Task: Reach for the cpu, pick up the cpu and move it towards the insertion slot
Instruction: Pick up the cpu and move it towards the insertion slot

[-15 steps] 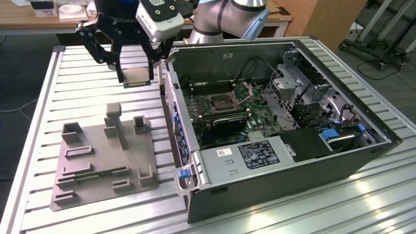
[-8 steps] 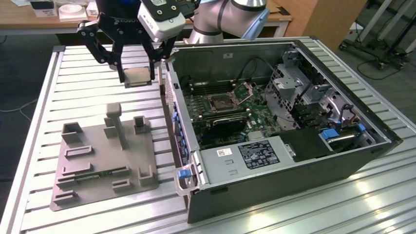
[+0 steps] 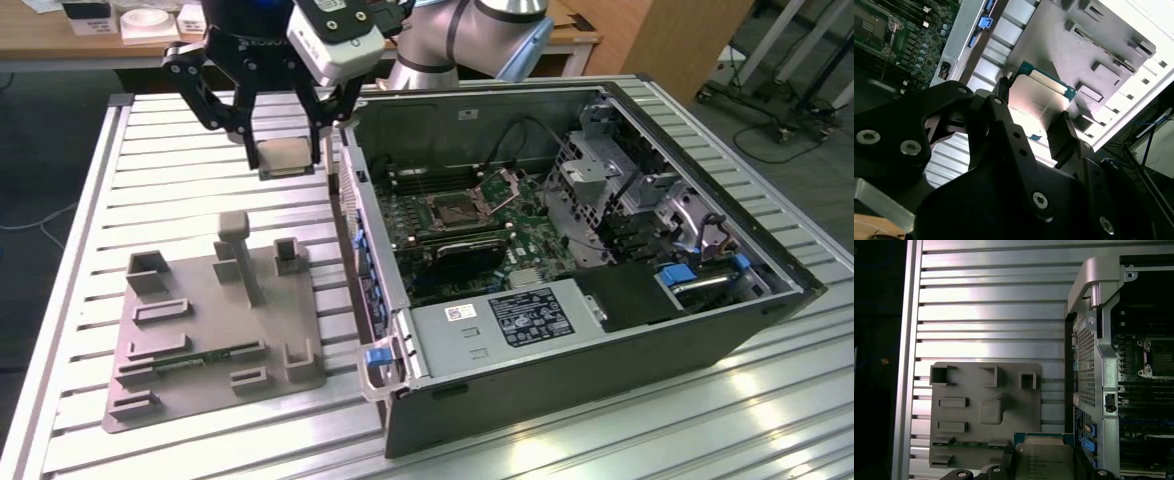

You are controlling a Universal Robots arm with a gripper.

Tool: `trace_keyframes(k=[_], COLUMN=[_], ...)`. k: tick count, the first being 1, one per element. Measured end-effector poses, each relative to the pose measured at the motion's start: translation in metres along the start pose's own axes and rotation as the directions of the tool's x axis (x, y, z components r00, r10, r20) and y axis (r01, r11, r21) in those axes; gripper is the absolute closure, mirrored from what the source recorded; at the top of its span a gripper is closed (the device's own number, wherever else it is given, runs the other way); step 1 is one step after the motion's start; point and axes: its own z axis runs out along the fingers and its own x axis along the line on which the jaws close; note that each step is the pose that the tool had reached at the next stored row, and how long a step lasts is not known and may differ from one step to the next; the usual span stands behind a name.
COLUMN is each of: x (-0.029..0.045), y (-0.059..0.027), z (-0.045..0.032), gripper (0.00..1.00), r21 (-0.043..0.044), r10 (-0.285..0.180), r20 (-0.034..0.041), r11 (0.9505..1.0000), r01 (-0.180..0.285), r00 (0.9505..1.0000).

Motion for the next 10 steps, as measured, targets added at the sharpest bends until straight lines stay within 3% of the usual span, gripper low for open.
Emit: trace_keyframes(k=[10], x=[-0.0031], y=[0.0], z=[0.0], gripper=[0.46], r21=[0.0], r10=[0.0], r20=[0.0], r11=[1.0], r01=[0.0], r00=[1.0])
